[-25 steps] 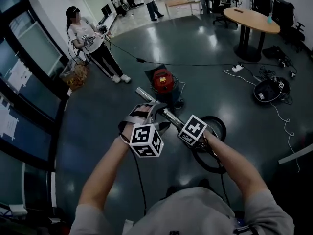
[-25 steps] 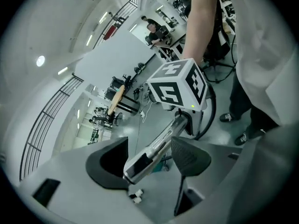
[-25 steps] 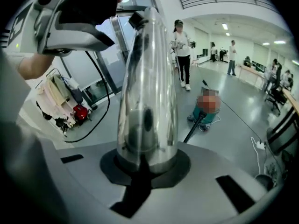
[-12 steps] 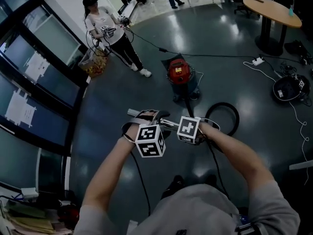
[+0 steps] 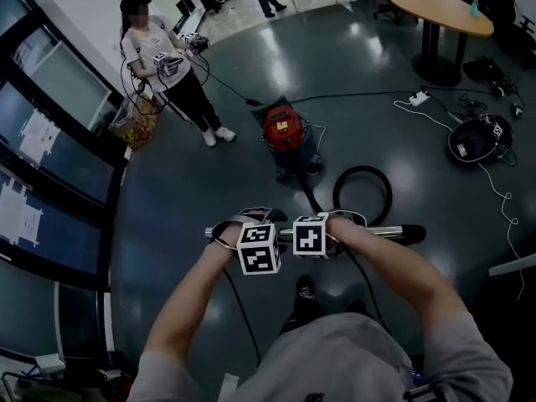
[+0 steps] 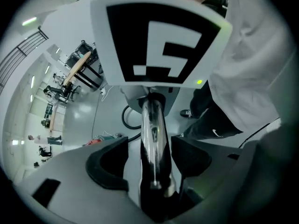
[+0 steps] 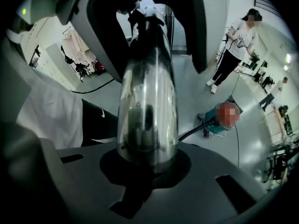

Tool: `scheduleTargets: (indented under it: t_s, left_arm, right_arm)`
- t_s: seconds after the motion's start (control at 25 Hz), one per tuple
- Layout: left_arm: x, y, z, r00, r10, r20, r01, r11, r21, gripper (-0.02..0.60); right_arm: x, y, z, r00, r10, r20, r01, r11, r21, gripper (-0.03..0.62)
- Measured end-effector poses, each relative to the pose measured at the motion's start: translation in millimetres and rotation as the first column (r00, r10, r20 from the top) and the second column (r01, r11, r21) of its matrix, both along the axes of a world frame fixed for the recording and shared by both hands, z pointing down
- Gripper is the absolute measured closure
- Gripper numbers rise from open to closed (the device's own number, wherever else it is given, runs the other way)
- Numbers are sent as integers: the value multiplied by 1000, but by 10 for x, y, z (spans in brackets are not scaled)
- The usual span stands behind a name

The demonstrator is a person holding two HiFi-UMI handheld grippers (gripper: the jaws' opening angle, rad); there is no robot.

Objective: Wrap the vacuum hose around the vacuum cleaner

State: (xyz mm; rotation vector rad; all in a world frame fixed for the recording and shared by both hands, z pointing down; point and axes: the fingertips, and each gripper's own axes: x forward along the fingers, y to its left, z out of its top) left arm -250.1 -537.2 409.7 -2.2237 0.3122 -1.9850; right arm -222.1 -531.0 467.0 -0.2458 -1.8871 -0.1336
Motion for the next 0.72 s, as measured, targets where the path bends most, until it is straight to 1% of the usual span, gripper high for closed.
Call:
scheduleTargets:
  t_s: [0.12, 0.24, 0.32, 0.4, 0.48, 0.72]
  left_arm:
    - [-60, -30, 183, 999, 33, -19, -34, 997, -69, 290]
    - [-148, -37, 372, 998, 58, -37, -62, 988, -145, 300]
    - [-252, -90, 461, 997, 61, -39, -67, 980, -189, 331]
    - [-340, -156, 512, 997, 48, -52, -59, 971, -233, 382]
    - [-426, -215, 548, 996, 41, -75, -59, 964, -258, 420]
    - [-649, -299, 663, 990, 65, -127, -99, 953, -287, 431]
  right_arm:
    - [-3, -67, 70, 999, 9, -32, -9, 1000, 8, 556]
    - [-30, -171, 166, 997, 30, -69, -30, 1000, -7, 556]
    - [-101, -235, 211, 995, 38, -96, -40, 999, -15, 556]
    - [-163, -287, 243, 991, 50, -126, -53, 998, -21, 556]
    - [-236, -328, 278, 986, 65, -151, -70, 997, -27, 556]
    - [-451, -372, 381, 974, 104, -202, -117, 992, -54, 556]
